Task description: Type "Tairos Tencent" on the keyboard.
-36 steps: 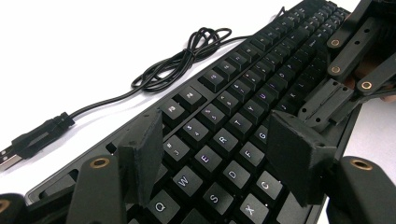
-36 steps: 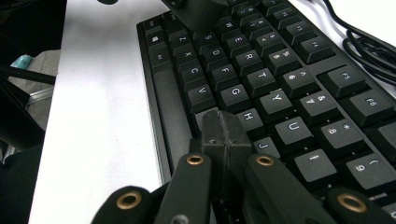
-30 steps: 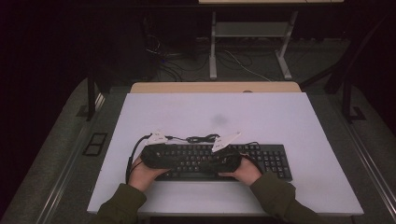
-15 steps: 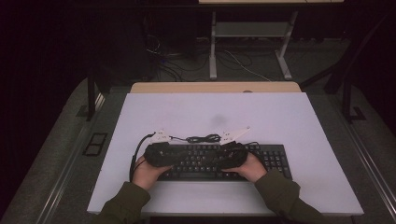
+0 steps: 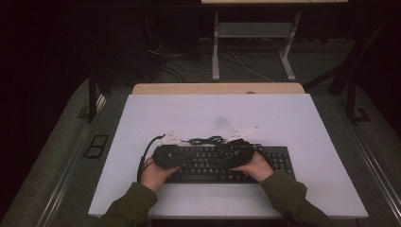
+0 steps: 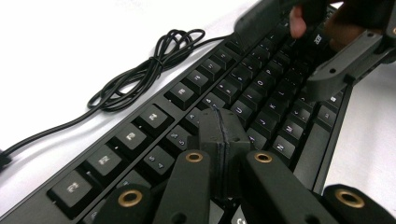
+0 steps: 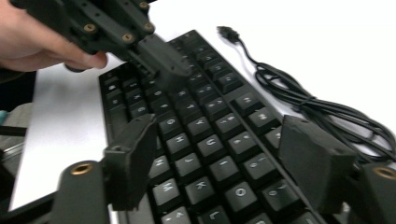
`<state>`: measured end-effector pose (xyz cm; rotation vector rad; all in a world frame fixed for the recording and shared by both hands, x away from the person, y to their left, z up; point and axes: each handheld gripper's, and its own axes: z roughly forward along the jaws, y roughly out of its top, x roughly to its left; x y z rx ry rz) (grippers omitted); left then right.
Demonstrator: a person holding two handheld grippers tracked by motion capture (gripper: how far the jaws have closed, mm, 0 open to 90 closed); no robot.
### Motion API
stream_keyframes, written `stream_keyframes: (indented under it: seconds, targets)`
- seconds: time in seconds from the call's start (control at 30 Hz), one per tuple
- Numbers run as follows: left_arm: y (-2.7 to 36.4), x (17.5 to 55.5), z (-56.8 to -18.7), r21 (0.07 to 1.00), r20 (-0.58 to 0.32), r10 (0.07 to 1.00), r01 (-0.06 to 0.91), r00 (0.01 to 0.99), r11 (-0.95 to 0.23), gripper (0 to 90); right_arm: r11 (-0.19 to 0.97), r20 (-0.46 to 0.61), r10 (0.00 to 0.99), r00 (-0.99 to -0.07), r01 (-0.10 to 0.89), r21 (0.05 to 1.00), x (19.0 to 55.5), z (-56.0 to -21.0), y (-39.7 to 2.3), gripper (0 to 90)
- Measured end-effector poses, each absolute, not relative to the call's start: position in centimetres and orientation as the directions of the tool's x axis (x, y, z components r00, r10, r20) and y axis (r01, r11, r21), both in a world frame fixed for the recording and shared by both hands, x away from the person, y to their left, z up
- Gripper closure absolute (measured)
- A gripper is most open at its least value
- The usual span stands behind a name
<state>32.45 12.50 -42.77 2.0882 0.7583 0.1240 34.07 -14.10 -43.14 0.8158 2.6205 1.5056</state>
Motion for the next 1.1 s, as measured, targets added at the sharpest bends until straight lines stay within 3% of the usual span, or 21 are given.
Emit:
stream_keyframes:
  seconds: [1.1]
  targets:
    - [11.6, 33.0, -43.7, 0.747, -0.186, 0.559, 0.486, 0.808, -0.454, 89.2, 0.370, 0.238, 0.464, -0.853, 0.431, 0.823, 34.6, -43.2, -15.1, 20.7]
